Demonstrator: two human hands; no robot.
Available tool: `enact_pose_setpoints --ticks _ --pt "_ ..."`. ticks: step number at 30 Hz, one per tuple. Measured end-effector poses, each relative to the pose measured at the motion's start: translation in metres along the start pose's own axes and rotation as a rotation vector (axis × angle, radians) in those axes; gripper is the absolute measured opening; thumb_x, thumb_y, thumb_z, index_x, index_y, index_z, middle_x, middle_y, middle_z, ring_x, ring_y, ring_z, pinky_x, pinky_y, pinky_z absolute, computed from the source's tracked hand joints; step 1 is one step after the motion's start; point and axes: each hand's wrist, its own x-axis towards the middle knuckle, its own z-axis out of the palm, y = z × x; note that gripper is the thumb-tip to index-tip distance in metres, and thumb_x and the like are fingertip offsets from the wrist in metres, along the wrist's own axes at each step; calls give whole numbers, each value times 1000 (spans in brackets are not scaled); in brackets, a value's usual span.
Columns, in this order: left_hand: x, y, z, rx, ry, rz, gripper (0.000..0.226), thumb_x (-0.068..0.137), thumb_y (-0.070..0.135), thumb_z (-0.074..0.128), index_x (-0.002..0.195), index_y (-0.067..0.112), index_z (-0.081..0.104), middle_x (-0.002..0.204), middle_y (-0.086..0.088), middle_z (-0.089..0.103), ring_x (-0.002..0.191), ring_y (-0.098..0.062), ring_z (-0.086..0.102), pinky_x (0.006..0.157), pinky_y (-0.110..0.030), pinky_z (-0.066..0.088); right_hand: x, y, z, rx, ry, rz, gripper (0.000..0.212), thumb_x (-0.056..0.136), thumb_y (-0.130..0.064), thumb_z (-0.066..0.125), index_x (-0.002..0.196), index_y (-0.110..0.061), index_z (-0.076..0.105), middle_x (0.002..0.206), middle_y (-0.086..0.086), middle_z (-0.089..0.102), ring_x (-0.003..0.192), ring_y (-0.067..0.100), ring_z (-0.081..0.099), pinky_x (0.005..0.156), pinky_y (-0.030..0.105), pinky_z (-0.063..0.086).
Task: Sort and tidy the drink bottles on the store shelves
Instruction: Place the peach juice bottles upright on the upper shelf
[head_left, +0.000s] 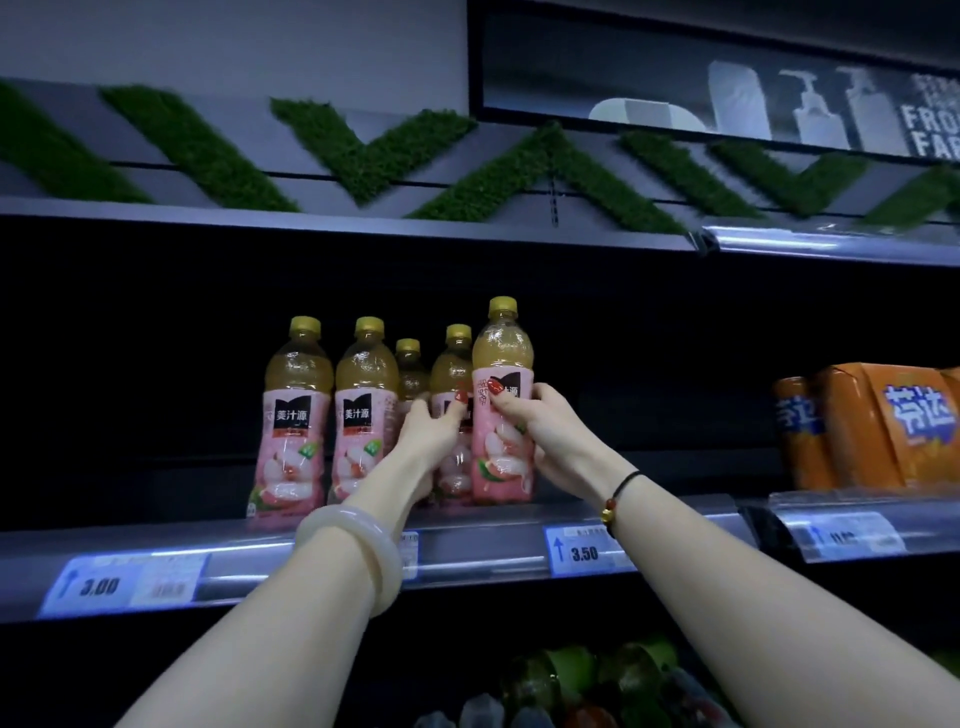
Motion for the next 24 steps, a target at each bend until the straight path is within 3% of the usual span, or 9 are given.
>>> enact_pose_setpoints --ticks 2,4,7,11,16,19,21,23,24 --pt "-2 -3 -4 136 -52 3 77 90 20 59 149 22 11 133 -16 52 106 -31 62 92 -50 51 0 2 -7 -26 15 -4 33 88 -11 64 115 -3 46 101 15 64 73 20 69 64 36 60" --pt "-3 -5 -4 313 -29 13 84 87 9 61 150 22 8 129 -16 53 103 -30 62 90 -45 52 -1 4 -14 -66 31 -9 33 88 -10 64 115 -5 47 103 14 64 77 20 68 67 37 59" --pt "-6 -6 0 422 125 9 65 86 6 62 138 3 24 121 -16 54 94 -26 59 68 -33 52 -2 8 -18 -3 38 23 38 88 -9 64 120 -3 45 101 15 65 76 21 68 67 38 58" --pt "-3 -13 7 435 172 22 34 85 13 64 113 0 50 117 -21 60 104 -33 60 89 -42 52 0 10 -7 -29 -51 34 40 89 -10 63 123 2 44 110 22 63 79 24 69 70 40 60" --pt "-3 -15 2 478 183 12 29 87 11 58 114 0 60 115 -20 63 103 -33 60 85 -34 50 0 15 7 -41 -116 66 40 89 -17 64 120 3 46 106 21 63 68 18 68 57 30 58" --pt "-16 -12 3 461 205 141 24 88 13 54 108 4 66 111 -19 66 100 -31 62 82 -31 50 -2 18 9 -61 -69 9 29 89 -17 65 106 3 54 93 15 66 58 11 68 50 24 55" --pt "-30 -4 8 433 205 238 24 90 17 52 104 5 67 105 -16 69 89 -27 65 73 -26 52 -6 17 12 -141 -10 -30 43 88 -20 67 113 12 55 91 16 66 58 8 66 49 21 52" --pt "-45 1 10 430 226 330 20 86 11 55 98 3 68 96 -12 70 74 -19 62 58 -16 47 -14 14 12 -334 53 -72 51 86 -28 69 116 10 54 103 16 66 72 10 64 57 19 52" --pt "-54 1 10 429 258 398 18 83 8 56 97 3 67 95 -11 69 75 -19 62 60 -17 47 -20 14 10 -477 95 -111 53 85 -33 70 117 7 54 109 14 64 82 13 62 64 19 50"
